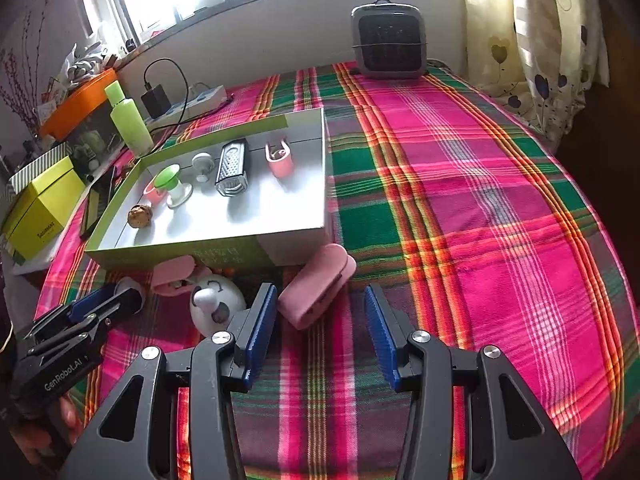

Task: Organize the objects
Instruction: 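Move the left gripper to the clear round cup while the right approaches the pink case, then close the right gripper on the pink case while the left closes on the clear cup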

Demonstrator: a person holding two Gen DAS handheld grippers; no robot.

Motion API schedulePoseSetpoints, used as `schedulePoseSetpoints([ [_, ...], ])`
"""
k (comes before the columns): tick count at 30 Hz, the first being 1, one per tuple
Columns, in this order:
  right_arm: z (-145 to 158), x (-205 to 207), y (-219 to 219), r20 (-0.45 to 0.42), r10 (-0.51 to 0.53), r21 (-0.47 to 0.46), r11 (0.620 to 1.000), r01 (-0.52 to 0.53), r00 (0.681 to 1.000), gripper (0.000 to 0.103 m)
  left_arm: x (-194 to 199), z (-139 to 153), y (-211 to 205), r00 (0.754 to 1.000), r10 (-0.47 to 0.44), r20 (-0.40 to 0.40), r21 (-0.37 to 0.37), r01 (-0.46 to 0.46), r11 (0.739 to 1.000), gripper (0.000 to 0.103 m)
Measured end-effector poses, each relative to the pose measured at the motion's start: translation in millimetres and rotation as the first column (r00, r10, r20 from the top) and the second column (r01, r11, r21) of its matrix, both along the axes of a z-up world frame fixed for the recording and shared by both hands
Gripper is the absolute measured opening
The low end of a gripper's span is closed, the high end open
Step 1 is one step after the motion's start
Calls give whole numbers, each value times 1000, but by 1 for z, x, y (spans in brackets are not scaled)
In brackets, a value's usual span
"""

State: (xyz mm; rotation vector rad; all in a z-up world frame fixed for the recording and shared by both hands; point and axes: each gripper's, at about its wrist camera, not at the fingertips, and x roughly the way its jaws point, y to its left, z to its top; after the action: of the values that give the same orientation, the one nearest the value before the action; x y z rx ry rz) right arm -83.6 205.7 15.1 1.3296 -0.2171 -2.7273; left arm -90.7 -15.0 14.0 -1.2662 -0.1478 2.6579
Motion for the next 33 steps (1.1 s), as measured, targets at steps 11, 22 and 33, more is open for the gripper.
schedulePoseSetpoints([
  [11, 3, 3, 2, -21, 2, 27, 1000, -1, 1000, 47, 1, 0, 0, 1000, 0, 0, 0, 0, 1000, 45],
  [22, -7, -15, 0, 6, 9, 74, 997, -9, 1000, 47, 0, 0, 3, 1000, -6, -1, -16, 6, 1000, 45],
  [33, -8, -14, -3, -11, 23, 128, 992, -21, 1000, 46, -2, -1, 7, 1000, -3, -4, -52, 3, 999, 45],
])
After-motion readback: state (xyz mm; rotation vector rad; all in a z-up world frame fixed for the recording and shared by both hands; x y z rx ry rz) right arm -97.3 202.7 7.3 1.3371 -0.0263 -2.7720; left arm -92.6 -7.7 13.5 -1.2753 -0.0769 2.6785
